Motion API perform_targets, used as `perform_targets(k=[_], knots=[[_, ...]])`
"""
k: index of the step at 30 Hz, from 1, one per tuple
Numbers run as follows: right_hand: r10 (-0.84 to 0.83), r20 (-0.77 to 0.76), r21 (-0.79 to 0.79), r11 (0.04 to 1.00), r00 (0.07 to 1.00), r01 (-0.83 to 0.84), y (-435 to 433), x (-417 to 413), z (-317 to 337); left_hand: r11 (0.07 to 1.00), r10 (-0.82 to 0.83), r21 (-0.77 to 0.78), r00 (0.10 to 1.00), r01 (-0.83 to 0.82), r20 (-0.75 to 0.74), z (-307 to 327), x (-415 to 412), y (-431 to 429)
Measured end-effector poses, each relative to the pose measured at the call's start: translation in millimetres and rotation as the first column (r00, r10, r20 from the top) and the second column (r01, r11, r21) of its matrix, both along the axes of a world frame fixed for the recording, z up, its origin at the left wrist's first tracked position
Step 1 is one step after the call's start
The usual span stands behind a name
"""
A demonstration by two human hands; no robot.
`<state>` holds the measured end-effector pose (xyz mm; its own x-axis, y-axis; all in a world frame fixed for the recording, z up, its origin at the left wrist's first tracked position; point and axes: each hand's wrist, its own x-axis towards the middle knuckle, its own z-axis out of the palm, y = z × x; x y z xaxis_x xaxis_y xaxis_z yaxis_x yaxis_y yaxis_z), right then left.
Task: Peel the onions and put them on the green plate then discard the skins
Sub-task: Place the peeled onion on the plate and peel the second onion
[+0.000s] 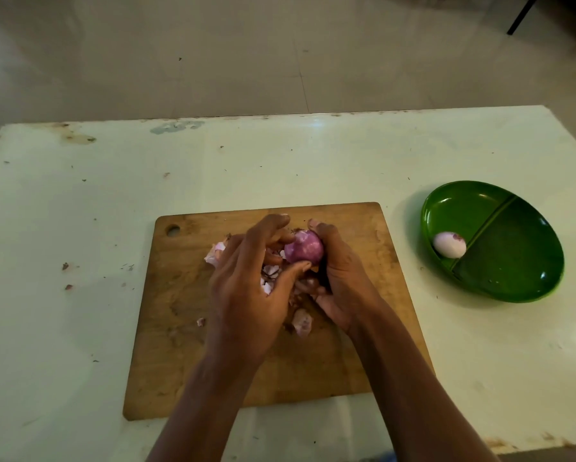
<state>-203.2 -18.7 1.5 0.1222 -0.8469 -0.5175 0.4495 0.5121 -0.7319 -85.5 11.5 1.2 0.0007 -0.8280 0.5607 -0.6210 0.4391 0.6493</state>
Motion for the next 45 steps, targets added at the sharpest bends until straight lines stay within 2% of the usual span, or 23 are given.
perform_targets(k=[10,15,35,45], knots=[[0.038,-0.065,-0.021,0.999,0.997,-0.039,0.4,1.7,-0.6,0.999,-0.015,0.048,0.995,0.019,-0.098,0.4,1.7,-2.4],[0.049,-0.028,-0.054,0.997,0.998,-0.050,1.5,1.1,1.6,0.996,-0.033,0.083,0.998,0.036,-0.044,-1.8,1.0,-2.3],[0.061,-0.008,-0.112,0.992,0.998,-0.062,3.4,1.1,2.1,0.998,0.048,-0.031,0.999,-0.047,0.017,-6.2,-13.0,-1.6],[0.065,-0.070,-0.119,0.990,0.995,-0.073,3.9,2.1,-2.6,0.999,0.051,0.012,0.998,-0.051,-0.039,-11.0,-9.4,1.4]])
